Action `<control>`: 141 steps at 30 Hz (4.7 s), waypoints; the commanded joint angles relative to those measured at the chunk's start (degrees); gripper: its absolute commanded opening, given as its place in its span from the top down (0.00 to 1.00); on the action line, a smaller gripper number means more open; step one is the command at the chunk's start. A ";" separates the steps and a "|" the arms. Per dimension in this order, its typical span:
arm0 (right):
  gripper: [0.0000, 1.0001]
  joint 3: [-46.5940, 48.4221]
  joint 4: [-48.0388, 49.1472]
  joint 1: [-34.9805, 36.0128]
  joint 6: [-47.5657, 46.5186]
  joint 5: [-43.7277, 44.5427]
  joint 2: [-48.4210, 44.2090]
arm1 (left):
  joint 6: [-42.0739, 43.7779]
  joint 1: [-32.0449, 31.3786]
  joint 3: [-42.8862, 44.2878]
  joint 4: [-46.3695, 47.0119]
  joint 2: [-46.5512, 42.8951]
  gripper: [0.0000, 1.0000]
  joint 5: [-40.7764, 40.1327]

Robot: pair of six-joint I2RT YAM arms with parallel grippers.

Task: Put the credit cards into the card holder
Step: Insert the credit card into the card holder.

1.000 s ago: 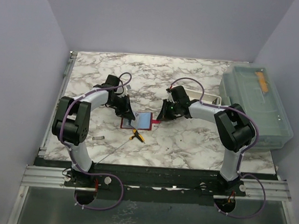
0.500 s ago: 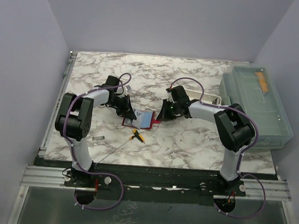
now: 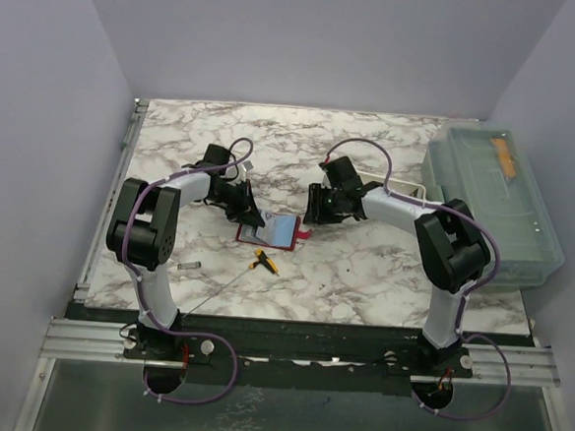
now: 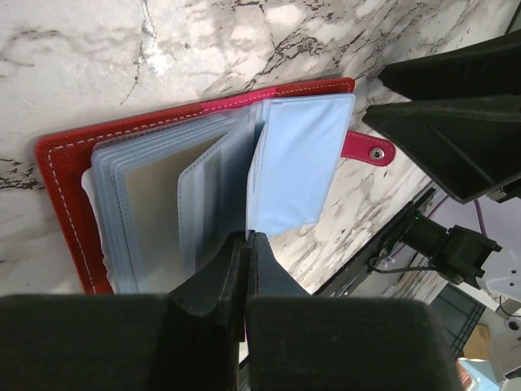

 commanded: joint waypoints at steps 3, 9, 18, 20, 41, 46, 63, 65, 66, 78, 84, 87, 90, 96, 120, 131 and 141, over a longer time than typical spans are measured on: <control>0.49 3.05 -7.82 1.91 -4.35 4.54 -2.39 | 0.08 -0.09 -0.33 1.28 1.31 1.00 0.98; 0.54 4.54 -4.39 2.71 -4.37 -2.57 -1.53 | 0.64 -0.07 0.04 1.25 2.17 1.00 2.23; 0.82 7.03 -2.07 3.16 -4.56 -15.19 3.75 | 0.73 0.22 -0.30 1.11 2.51 1.00 3.86; 0.85 6.09 -0.70 3.11 -3.75 -14.87 4.54 | 0.72 0.37 -0.43 0.97 2.51 1.00 4.56; 1.00 3.74 -0.63 1.59 -11.12 -5.13 9.25 | 1.88 1.15 0.66 -0.85 5.46 1.00 8.86; 1.00 3.75 -0.15 1.59 -12.19 -6.41 9.92 | 1.94 1.16 2.92 -0.40 7.41 1.00 10.27; 1.00 3.66 1.00 1.15 -13.40 -7.68 11.23 | 4.19 -0.07 4.79 0.65 9.82 1.00 8.50; 1.00 3.58 1.06 1.09 -13.40 -7.79 11.19 | 6.02 -0.12 4.26 0.19 8.51 1.00 4.85; 1.00 3.49 1.15 1.07 -13.43 -8.00 11.19 | 6.89 -0.10 4.11 -0.04 8.03 1.00 3.93; 1.00 3.60 1.04 1.06 -13.84 -8.35 11.86 | 12.70 -0.11 6.77 -5.57 8.41 1.00 -3.42; 1.00 3.57 0.86 1.04 -14.01 -8.85 11.98 | 12.83 -0.96 7.25 -5.75 9.86 1.00 -0.22; 1.00 3.57 0.90 1.06 -14.00 -8.91 11.98 | 12.19 -1.11 7.30 -5.40 10.40 1.00 1.98; 1.00 3.72 0.91 1.06 -14.01 -9.22 12.11 | 10.82 -1.50 6.51 -3.88 11.64 1.00 5.15; 1.00 4.09 0.98 1.06 -14.16 -9.69 12.71 | 11.41 -1.94 6.28 -2.58 12.27 1.00 3.66; 0.86 5.12 -9.89 1.14 -8.79 1.01 4.54 | 6.27 -2.61 0.81 1.44 11.72 1.00 12.19; 0.65 -1.17 -6.88 1.04 -2.22 -5.89 -1.94 | 6.78 -3.16 1.11 0.24 11.07 1.00 10.33; 0.72 -5.85 -1.75 1.06 1.25 -7.44 -1.12 | 6.68 -3.19 0.66 -0.76 9.79 1.00 10.45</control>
